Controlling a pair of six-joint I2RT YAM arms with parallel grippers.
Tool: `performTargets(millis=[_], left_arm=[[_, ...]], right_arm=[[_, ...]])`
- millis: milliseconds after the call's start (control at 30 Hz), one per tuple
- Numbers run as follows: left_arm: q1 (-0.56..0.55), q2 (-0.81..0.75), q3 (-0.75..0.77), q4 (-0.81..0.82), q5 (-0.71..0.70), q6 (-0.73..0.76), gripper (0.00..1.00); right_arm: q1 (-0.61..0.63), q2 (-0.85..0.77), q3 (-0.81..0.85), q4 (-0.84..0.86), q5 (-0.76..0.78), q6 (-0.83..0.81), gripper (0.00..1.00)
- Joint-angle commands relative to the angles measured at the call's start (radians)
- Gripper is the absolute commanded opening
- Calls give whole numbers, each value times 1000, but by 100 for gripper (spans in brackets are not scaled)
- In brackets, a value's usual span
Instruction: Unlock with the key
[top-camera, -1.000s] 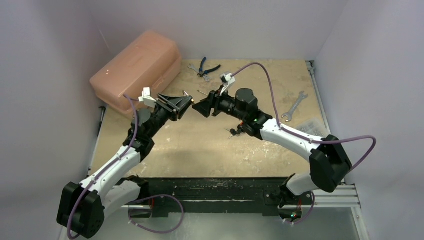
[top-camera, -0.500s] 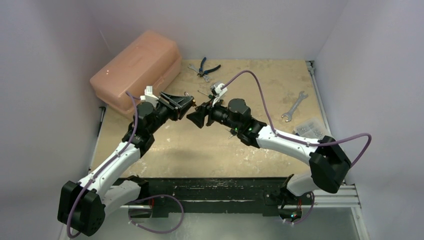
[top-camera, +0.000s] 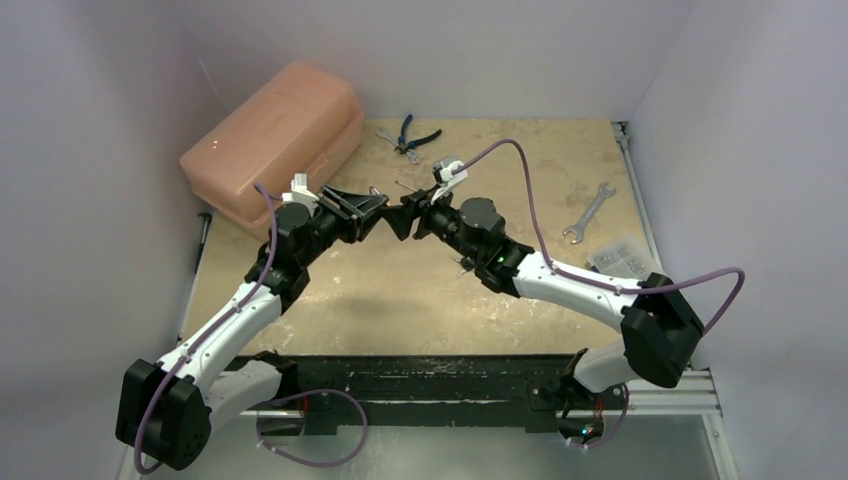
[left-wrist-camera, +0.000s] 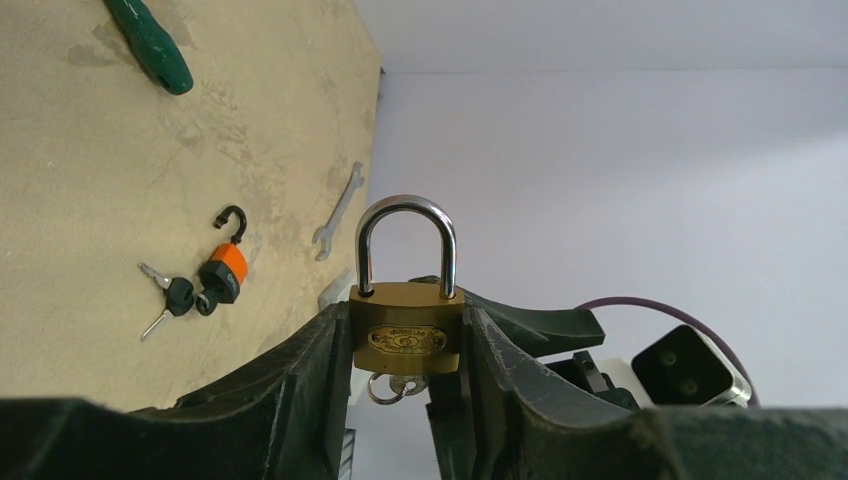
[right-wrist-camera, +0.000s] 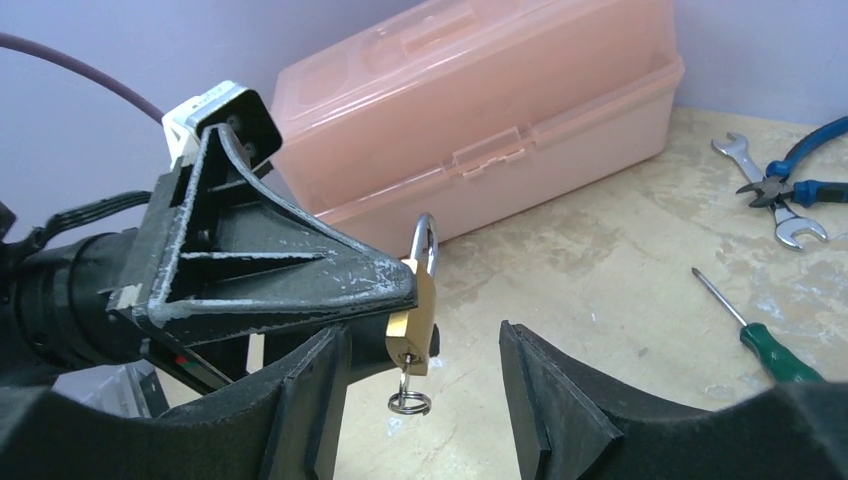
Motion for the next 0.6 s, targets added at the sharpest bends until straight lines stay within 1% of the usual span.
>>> performTargets(millis=[0, 100, 200, 300, 567], left_arm=[[-2, -3, 56, 30, 16, -7, 0], [-2, -2, 56, 28, 20, -11, 0], [-2, -1, 60, 21, 27, -16, 0], [-2, -2, 61, 20, 31, -16, 0], [-2, -7, 59, 25, 37, -25, 0]], right_arm=[[8, 23, 28, 57, 30, -12, 62], [18, 24, 12, 93, 44, -24, 60], [27, 22, -47, 210, 75, -33, 60], [30, 43, -67, 268, 103, -35, 58], [54, 101, -56, 324, 173, -52, 55]])
